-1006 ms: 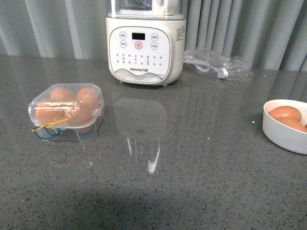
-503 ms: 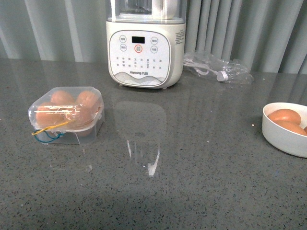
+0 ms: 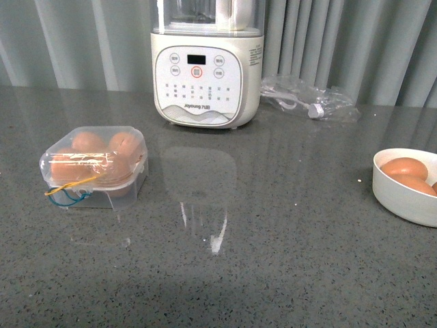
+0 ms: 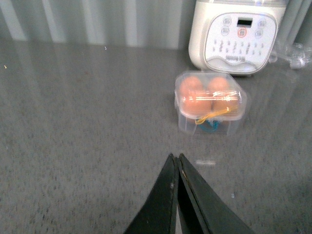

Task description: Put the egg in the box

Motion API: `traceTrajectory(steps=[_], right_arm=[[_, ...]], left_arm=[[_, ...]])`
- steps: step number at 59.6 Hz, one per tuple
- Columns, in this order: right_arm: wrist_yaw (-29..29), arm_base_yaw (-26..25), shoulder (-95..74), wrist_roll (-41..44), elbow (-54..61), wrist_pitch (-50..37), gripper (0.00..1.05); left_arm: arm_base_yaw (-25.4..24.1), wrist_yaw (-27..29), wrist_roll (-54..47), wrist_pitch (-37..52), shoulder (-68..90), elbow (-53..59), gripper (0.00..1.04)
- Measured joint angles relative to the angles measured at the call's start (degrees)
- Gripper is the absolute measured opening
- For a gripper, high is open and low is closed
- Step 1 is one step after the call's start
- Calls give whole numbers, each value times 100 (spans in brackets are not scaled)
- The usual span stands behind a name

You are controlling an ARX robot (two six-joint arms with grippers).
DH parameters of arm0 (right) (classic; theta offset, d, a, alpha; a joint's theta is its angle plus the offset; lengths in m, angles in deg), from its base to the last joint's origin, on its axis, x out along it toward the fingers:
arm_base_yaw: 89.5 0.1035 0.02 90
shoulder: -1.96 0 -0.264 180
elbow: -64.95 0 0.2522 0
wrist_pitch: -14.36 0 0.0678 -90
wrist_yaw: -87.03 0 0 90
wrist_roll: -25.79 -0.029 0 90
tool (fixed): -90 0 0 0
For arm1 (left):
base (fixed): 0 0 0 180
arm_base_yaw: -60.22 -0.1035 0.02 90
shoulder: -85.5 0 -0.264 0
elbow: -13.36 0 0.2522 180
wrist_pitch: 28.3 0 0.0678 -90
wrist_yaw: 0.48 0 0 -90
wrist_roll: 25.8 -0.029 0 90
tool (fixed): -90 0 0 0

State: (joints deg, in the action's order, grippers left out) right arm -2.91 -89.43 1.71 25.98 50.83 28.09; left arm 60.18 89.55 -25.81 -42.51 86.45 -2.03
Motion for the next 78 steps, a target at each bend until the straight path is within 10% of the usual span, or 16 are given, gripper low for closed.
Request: traceTrajectory(steps=[33,62,78], right_arm=[[0,0,0,0,0,0,97],[0,0,0,2,0,0,97],[0,0,0,0,0,0,97]], left_arm=[[0,0,15,28,-74,2,5],[0,0,13,28,-74,2,98],[0,0,13,28,-74,2,98]])
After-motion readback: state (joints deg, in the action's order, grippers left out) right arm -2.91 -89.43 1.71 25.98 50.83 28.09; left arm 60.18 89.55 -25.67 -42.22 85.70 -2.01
